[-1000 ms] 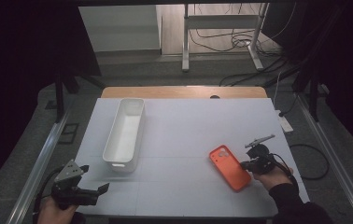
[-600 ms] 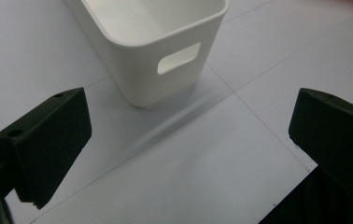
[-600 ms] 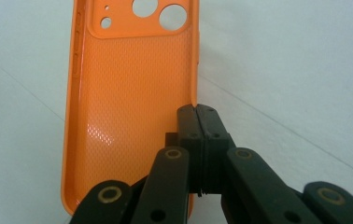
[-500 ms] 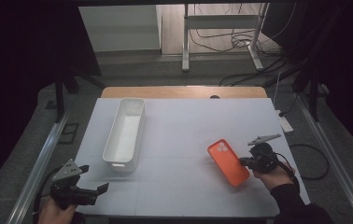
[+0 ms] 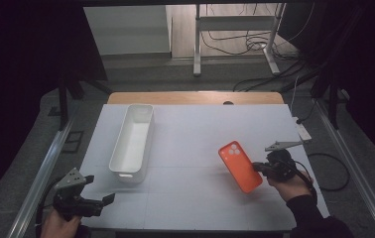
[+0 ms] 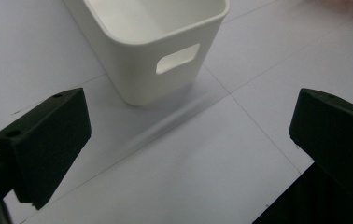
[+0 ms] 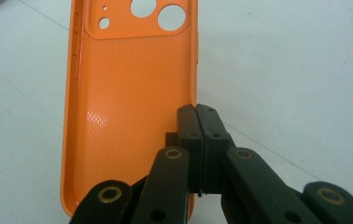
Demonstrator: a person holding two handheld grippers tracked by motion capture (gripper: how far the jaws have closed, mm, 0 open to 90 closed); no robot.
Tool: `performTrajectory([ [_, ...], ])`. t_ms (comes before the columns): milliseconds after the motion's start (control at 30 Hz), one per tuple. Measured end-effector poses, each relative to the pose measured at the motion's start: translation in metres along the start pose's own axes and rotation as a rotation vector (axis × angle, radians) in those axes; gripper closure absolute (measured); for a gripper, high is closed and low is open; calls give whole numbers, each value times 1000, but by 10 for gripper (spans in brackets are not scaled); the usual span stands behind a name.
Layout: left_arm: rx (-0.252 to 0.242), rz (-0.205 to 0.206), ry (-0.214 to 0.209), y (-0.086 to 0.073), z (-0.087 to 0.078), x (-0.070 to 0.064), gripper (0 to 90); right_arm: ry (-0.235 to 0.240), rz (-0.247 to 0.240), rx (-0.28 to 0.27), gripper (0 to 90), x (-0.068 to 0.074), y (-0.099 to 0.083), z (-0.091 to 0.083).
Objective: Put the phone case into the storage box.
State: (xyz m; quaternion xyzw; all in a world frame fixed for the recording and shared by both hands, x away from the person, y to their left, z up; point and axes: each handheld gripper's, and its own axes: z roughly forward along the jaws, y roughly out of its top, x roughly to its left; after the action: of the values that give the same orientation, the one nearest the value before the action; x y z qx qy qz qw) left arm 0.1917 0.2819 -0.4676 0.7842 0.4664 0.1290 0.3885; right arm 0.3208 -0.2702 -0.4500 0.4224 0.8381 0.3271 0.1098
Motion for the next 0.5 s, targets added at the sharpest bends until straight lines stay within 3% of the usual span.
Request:
performTrajectory([
  [133,-26,-30,-22,3,2,1,0,5,-13,-29,886,5,5,-3],
  [333,-33,-18,-37,10,5,-2,0,11,-10,-52,886,7,9,-4],
  [500,-59,-27,-77,17,5,-3,0,19,4,-82,886,9,13,-7],
])
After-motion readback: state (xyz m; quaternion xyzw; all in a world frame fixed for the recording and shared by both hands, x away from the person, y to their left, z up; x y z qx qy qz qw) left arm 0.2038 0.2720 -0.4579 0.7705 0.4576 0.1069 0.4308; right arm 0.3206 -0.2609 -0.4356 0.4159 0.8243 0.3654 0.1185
